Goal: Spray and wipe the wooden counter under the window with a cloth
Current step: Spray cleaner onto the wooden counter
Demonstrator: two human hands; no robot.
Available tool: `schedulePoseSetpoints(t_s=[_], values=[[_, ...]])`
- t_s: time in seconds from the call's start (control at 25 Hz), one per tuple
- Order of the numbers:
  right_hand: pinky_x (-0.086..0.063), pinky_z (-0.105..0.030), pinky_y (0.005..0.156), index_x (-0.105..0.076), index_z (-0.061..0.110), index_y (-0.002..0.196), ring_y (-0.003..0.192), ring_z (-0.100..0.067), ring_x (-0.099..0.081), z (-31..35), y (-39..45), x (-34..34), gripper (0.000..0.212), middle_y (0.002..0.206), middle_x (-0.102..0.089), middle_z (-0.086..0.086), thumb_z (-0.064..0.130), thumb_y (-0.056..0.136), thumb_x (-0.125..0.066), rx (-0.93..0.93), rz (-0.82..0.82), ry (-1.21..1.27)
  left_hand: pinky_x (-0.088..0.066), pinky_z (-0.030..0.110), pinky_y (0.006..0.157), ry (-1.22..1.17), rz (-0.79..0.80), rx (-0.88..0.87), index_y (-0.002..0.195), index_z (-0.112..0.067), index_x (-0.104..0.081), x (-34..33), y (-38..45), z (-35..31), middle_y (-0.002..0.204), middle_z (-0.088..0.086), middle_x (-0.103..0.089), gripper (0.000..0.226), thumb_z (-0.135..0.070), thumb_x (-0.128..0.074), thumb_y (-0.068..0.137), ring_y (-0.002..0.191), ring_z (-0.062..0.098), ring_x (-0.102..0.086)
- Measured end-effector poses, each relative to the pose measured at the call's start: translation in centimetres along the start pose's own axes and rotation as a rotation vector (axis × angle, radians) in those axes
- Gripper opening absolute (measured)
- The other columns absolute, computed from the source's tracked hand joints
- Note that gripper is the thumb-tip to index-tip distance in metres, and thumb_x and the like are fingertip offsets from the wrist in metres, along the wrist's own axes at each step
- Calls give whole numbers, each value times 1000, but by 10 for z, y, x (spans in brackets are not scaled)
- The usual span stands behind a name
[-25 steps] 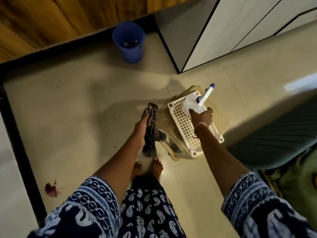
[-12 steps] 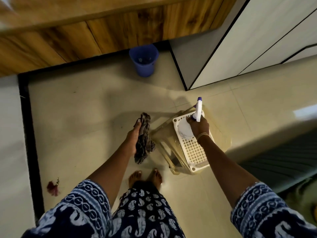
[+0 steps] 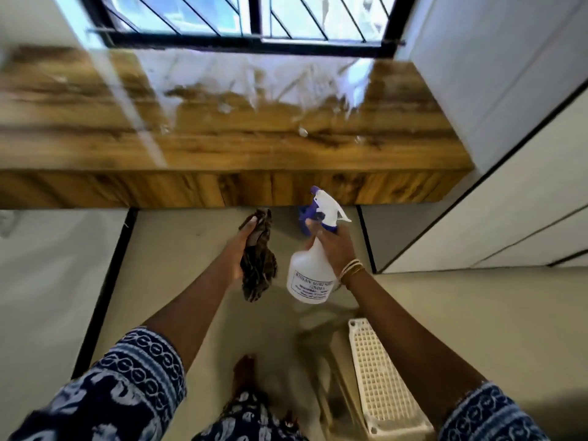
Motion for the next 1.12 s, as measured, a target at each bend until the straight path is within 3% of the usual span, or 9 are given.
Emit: schedulePoseSetpoints(t_s=[0.12, 0.32, 0.48, 0.6, 0.68, 0.76, 0.88, 1.0, 1.12], values=[[-51, -29, 51, -64, 8, 78, 41, -20, -56, 57, 43, -42, 27, 47, -57, -8, 30, 92, -65, 19, 56, 55, -51, 39, 86, -2, -5, -88, 113, -17, -69, 22, 2, -82, 108, 13, -70, 52, -57, -63, 81, 98, 28, -66], [-49, -32, 45, -59, 4, 113, 40, -23, -53, 122, 121, -112, 45, 54, -55, -9, 45, 95, -58, 10, 189, 112, -51, 36, 73, -3, 96, -206, 94, -15, -77, 52, 20, -207, 85, 10, -71, 46, -57, -66, 77, 78, 26, -69], [-46, -24, 40, -58, 22, 117, 56, -22, -64, 170, 166, -177, 25, 93, -68, -14, 38, 99, -51, 35, 376, 153, -50, 39, 78, -37, 131, -297, 96, -12, -75, 73, 39, -305, 87, 11, -72, 51, -59, -56, 86, 81, 27, -70], [-42, -23, 38, -51, 14, 132, 98, -54, -59, 186, 198, -208, 38, 126, -62, -24, 33, 99, -52, 11, 444, 158, -52, 39, 81, -110, 125, -349, 94, -12, -77, 87, 55, -351, 93, 10, -73, 54, -60, -53, 88, 85, 26, -71], [-41, -22, 38, -50, 10, 134, 106, -42, -64, 197, 226, -225, 38, 124, -65, -16, 27, 100, -51, 23, 476, 200, -51, 43, 87, -153, 116, -369, 103, -10, -74, 94, 69, -380, 103, 13, -72, 58, -62, -51, 87, 96, 29, -68], [-40, -21, 38, -53, 9, 128, 93, -21, -71, 204, 253, -242, 31, 112, -70, -8, 23, 101, -50, -1, 519, 229, -48, 48, 94, -207, 128, -372, 115, -10, -67, 99, 86, -403, 112, 16, -67, 65, -64, -49, 86, 106, 33, -63], [-39, -21, 37, -59, 14, 113, 77, -27, -68, 216, 289, -263, 18, 97, -72, -11, 22, 100, -50, 31, 623, 154, -44, 54, 100, -277, 140, -399, 124, -10, -62, 102, 113, -431, 123, 19, -62, 71, -67, -46, 86, 116, 38, -58], [-37, -21, 37, -55, 12, 124, 54, -14, -65, 231, 324, -278, 25, 84, -69, -15, 21, 101, -49, 79, 667, 64, -49, 47, 91, -312, 124, -425, 120, -11, -66, 110, 136, -453, 114, 16, -68, 69, -68, -47, 85, 105, 32, -65], [-35, -19, 36, -61, 17, 115, 43, -8, -57, 244, 351, -288, 22, 70, -65, -8, 27, 98, -53, 110, 696, 12, -43, 48, 101, -315, 97, -452, 133, -11, -56, 121, 152, -472, 116, 17, -66, 74, -68, -44, 87, 108, 33, -62]])
Point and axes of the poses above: each hand's wrist, its own y-axis towards the middle knuckle, its own x-axis out of the back of the hand, z = x × y, the point moved 8 cm from there along y, towards the middle knuckle
